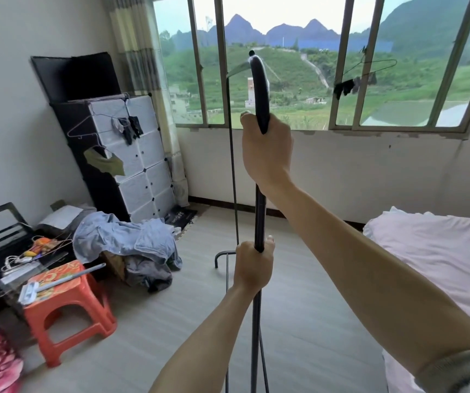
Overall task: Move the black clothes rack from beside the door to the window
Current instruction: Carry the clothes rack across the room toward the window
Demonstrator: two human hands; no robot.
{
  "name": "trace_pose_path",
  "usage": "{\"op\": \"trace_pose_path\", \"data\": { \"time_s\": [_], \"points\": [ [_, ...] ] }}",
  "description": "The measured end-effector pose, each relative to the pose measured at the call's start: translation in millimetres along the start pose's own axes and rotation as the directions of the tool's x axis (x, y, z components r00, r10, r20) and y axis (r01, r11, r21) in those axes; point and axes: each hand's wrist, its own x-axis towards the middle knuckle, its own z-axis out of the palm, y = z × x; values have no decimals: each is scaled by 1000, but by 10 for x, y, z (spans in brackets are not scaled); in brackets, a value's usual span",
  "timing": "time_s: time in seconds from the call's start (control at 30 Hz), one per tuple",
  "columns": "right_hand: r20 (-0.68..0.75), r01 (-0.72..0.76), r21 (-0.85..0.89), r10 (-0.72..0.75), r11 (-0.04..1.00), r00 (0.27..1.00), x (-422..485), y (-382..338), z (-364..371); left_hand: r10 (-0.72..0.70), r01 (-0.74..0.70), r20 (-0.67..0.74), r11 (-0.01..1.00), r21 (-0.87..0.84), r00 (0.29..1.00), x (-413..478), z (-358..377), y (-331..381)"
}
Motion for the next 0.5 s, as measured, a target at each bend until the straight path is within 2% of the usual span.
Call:
{"op": "trace_pose_path", "data": {
  "time_s": [0.5],
  "points": [
    [2,-34,20,34,999,999,1463,1043,386,86,-87,12,994,70,996,1806,466,-460]
  ]
}}
